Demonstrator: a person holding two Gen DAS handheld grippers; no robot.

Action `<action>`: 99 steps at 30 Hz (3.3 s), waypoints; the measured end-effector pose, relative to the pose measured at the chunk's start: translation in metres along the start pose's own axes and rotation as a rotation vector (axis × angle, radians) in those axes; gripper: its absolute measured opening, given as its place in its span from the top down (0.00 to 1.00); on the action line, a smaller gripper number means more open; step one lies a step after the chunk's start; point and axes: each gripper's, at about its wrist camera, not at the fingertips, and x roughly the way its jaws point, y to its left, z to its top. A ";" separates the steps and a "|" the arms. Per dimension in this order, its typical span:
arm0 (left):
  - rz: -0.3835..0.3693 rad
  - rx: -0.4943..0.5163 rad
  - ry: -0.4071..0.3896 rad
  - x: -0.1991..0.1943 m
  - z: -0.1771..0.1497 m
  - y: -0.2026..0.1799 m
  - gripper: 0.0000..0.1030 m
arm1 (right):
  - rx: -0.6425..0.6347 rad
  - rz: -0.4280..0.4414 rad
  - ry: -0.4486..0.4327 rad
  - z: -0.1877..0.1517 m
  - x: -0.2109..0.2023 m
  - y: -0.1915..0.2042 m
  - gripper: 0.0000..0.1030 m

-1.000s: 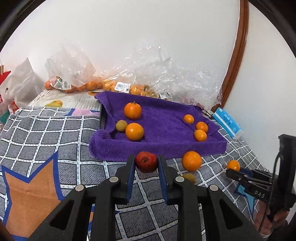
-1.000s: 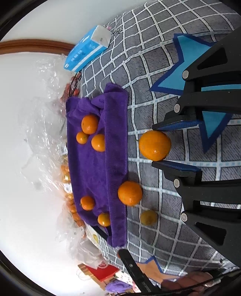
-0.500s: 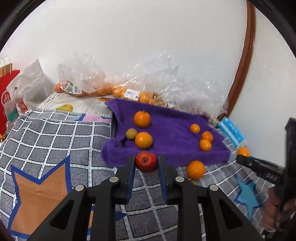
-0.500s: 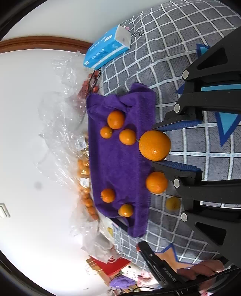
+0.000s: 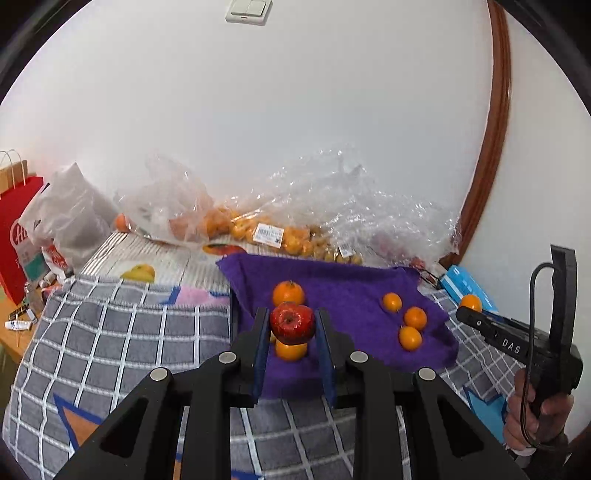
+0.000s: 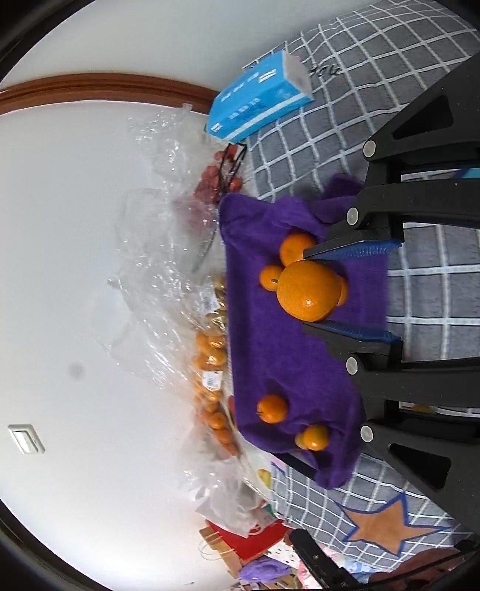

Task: Organize fruits
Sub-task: 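Lower the red apple onto the towel with the left tool while the right tool releases its orange, then open the left tool off the red apple and lift both tools away from the towel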

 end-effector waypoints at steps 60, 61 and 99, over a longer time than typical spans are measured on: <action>0.010 -0.123 0.170 0.148 -0.014 0.009 0.77 | -0.042 -0.040 0.011 -0.024 0.061 -0.013 0.56; 0.010 -0.125 0.169 0.147 -0.015 0.009 0.77 | -0.049 -0.043 0.008 -0.025 0.061 -0.011 0.55; 0.051 -0.008 -0.014 0.091 -0.005 -0.025 0.64 | -0.039 -0.084 -0.016 -0.032 0.003 0.011 0.55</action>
